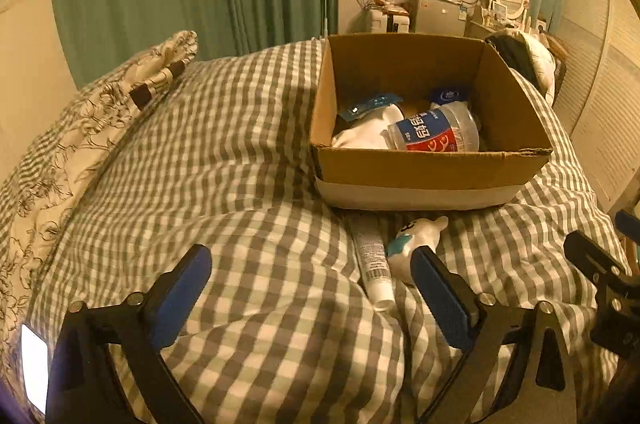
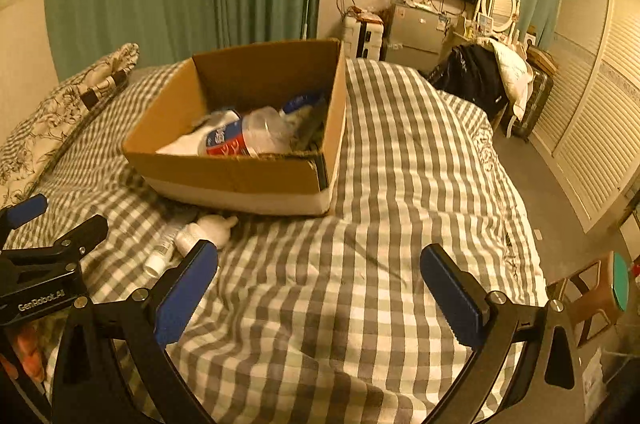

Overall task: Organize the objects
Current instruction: 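Grasp the white toothpaste tube with the left gripper, then grasp the white bear figurine with the right gripper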

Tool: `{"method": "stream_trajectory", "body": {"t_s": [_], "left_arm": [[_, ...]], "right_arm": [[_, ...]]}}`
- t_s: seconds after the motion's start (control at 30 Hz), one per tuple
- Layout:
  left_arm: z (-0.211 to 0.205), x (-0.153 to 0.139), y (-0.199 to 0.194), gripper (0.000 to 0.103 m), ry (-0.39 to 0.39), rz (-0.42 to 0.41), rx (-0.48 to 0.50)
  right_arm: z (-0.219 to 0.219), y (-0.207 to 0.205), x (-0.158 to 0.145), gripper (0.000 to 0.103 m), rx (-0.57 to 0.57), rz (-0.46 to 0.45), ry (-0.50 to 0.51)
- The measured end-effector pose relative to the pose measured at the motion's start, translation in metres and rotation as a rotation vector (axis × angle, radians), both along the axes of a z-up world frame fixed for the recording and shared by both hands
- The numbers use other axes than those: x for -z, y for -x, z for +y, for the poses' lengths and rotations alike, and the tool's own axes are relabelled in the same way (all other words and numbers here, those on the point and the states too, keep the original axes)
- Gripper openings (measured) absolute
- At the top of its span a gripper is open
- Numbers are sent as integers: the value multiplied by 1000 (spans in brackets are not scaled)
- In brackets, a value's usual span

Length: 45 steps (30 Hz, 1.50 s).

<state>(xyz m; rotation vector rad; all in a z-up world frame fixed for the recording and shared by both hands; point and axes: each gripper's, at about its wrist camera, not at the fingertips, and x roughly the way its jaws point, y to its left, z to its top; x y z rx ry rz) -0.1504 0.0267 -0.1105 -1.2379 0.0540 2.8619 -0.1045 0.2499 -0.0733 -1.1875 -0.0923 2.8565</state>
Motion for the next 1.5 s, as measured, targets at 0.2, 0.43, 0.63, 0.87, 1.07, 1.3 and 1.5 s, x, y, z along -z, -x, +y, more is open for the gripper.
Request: {"method": "stream_trajectory", "body": {"t_s": [0.2, 0.43, 0.63, 0.87, 1.07, 1.3, 1.5], "left_arm": [[16, 17, 16, 74, 25, -61, 43], [46, 53, 35, 57, 46, -198, 172], [50, 76, 57, 39, 13, -300, 180], [37, 63, 40, 24, -39, -269, 172], [14, 33, 9, 23, -65, -189, 135], [-17, -3, -8, 23, -65, -93, 89], [-47, 0, 4, 23, -74, -78, 19]], "right_arm": [[4, 3, 8, 102, 17, -19, 26], [6, 5, 12, 101, 27, -34, 49], [6, 7, 15, 101, 29, -46, 51], [4, 4, 15, 101, 29, -41, 39], [-2, -1, 11, 101, 16, -33, 49], [-24, 4, 15, 101, -38, -54, 59], [-53, 23, 26, 101, -93, -93, 63]]}}
